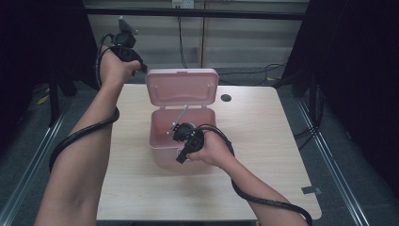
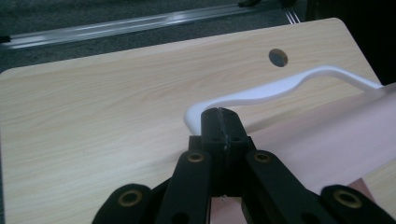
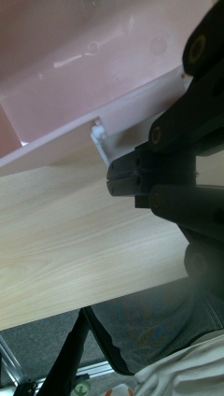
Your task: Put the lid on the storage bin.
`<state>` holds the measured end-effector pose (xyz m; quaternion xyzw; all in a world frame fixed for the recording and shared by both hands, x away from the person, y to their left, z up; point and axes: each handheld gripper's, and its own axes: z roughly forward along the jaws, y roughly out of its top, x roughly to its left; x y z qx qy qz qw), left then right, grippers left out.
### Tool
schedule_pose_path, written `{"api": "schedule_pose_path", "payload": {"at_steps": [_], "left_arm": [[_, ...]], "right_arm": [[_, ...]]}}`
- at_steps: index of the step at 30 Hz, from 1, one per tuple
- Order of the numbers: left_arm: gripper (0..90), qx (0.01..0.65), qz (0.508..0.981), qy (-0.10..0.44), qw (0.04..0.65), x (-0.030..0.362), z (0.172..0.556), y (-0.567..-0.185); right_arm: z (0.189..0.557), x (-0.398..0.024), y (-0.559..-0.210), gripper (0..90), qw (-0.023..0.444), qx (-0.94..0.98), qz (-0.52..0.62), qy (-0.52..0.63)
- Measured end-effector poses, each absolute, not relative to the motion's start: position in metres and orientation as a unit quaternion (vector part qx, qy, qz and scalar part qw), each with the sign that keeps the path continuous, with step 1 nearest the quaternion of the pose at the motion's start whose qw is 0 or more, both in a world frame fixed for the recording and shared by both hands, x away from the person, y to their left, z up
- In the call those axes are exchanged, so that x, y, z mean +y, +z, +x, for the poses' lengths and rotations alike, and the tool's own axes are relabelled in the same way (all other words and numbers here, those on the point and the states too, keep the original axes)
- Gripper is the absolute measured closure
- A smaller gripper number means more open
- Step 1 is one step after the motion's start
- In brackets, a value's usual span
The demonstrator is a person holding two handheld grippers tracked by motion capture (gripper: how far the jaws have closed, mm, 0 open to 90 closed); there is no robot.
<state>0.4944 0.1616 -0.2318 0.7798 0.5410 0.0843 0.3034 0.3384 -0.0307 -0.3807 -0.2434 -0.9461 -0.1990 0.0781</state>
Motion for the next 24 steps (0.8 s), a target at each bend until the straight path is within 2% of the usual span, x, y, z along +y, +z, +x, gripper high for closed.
{"api": "schedule_pose_path", "payload": {"at_steps": [11, 24], "left_arm": [[90.0, 0.528, 0.789, 0.072, 0.307, 0.148, 0.488, -0.236], [90.0, 0.527, 0.789, 0.072, 0.309, 0.149, 0.482, -0.238]], "right_arm": [[0.337, -0.045, -0.375, 90.0, 0.084, -0.937, -0.254, -0.224], [0.356, -0.099, -0.348, 90.0, 0.035, -0.915, -0.322, -0.242]]}}
